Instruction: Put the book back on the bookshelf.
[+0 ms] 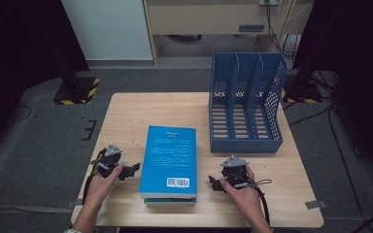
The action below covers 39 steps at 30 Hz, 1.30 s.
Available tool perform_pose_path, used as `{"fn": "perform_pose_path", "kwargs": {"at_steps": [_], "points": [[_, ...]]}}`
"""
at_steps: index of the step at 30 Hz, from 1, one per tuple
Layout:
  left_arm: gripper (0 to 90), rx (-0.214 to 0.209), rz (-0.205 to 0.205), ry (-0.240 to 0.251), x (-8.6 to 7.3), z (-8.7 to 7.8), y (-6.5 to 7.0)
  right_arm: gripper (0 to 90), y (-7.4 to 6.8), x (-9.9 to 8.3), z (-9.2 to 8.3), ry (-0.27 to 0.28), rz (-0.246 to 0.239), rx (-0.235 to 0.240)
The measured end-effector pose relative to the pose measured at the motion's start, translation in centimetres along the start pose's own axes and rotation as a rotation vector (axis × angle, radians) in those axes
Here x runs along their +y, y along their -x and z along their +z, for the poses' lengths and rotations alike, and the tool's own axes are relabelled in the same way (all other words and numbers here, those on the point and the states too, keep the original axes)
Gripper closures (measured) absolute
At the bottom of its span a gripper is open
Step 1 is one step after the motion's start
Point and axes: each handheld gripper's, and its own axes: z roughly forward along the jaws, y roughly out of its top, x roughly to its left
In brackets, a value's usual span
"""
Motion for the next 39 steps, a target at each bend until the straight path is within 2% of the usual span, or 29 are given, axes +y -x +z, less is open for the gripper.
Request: {"fn": "perform_pose_path", "kwargs": {"at_steps": [4, 6, 8, 10, 12, 15, 17, 18, 19, 21, 22, 23, 24, 25, 27, 28, 30, 32, 33, 35, 37, 38, 39], "points": [[4.5, -0.010, 0.002, 0.012, 0.2, -0.6, 0.3, 13.0, -0.2, 0.2, -0.5, 0.008, -0.018, -0.008], [4.7, -0.021, 0.002, 0.023, 0.4, -1.0, 0.5, 15.8, -0.2, 0.2, -1.0, 0.006, -0.002, -0.004], [4.8, -0.024, 0.018, 0.019, 0.5, -1.1, 0.4, 16.2, -0.2, 0.4, -1.4, 0.004, 0.002, 0.008], [5.7, -0.019, 0.012, 0.019, 0.5, -1.3, 0.0, 18.2, -0.3, 0.6, -2.1, 0.004, -0.009, 0.009], [6.1, -0.043, 0.018, 0.031, 0.7, -1.7, 0.0, 18.0, -0.4, 1.0, -3.0, 0.024, -0.013, 0.002], [6.1, -0.043, 0.025, 0.034, 0.9, -2.0, 0.1, 17.3, -0.6, 1.5, -3.9, 0.047, -0.013, 0.018], [6.1, -0.055, 0.033, 0.040, 1.2, -2.6, 0.2, 16.5, -1.1, 2.4, -4.6, 0.061, -0.028, 0.042], [6.1, -0.052, 0.029, 0.059, 1.7, -3.2, 0.2, 15.4, -1.6, 3.2, -5.2, 0.075, -0.040, 0.054], [6.1, -0.052, 0.029, 0.059, 1.7, -3.2, 0.2, 15.4, -1.6, 3.2, -5.2, 0.075, -0.040, 0.054], [6.0, -0.046, 0.066, 0.059, 2.4, -3.9, 0.5, 14.6, -2.5, 4.8, -5.7, 0.093, -0.081, 0.055], [5.8, -0.046, 0.066, 0.059, 2.4, -3.9, 0.5, 14.6, -2.5, 4.8, -5.7, 0.093, -0.081, 0.055], [5.5, -0.061, 0.068, 0.061, 2.7, -4.1, 0.6, 13.3, -3.0, 6.0, -5.6, 0.095, -0.096, 0.077], [5.5, -0.080, 0.062, 0.057, 3.1, -4.3, 0.8, 13.3, -3.0, 6.0, -5.6, 0.095, -0.096, 0.077], [5.2, -0.101, 0.066, 0.065, 3.7, -4.8, 1.4, 11.8, -3.6, 7.2, -5.2, 0.088, -0.100, 0.098], [4.9, -0.106, 0.081, 0.069, 4.1, -5.1, 1.7, 10.5, -3.9, 7.8, -5.0, 0.083, -0.108, 0.108], [4.5, -0.112, 0.095, 0.071, 4.4, -5.4, 1.9, 8.9, -4.2, 8.4, -4.7, 0.076, -0.113, 0.124], [3.9, -0.153, 0.085, 0.076, 5.0, -5.4, 2.4, 7.7, -4.9, 9.6, -3.4, 0.061, -0.115, 0.168], [3.7, -0.174, 0.108, 0.049, 5.5, -4.9, 2.8, 7.1, -5.0, 9.8, -2.9, 0.052, -0.119, 0.174], [3.7, -0.155, 0.159, 0.018, 5.9, -4.2, 3.4, 6.8, -5.1, 10.2, -1.9, 0.031, -0.118, 0.189], [3.9, -0.163, 0.173, 0.016, 6.0, -4.0, 3.6, 6.3, -5.2, 10.3, -1.5, 0.025, -0.119, 0.202], [3.6, -0.207, 0.157, 0.027, 6.4, -3.2, 4.0, 5.9, -5.1, 10.4, -0.7, 0.030, -0.116, 0.230], [3.6, -0.207, 0.157, 0.027, 6.4, -3.2, 4.0, 5.9, -5.1, 10.4, -0.7, 0.030, -0.116, 0.230], [4.2, -0.219, 0.157, 0.003, 6.3, -2.6, 4.4, 6.6, -5.1, 10.5, -0.3, 0.030, -0.095, 0.236]]}}
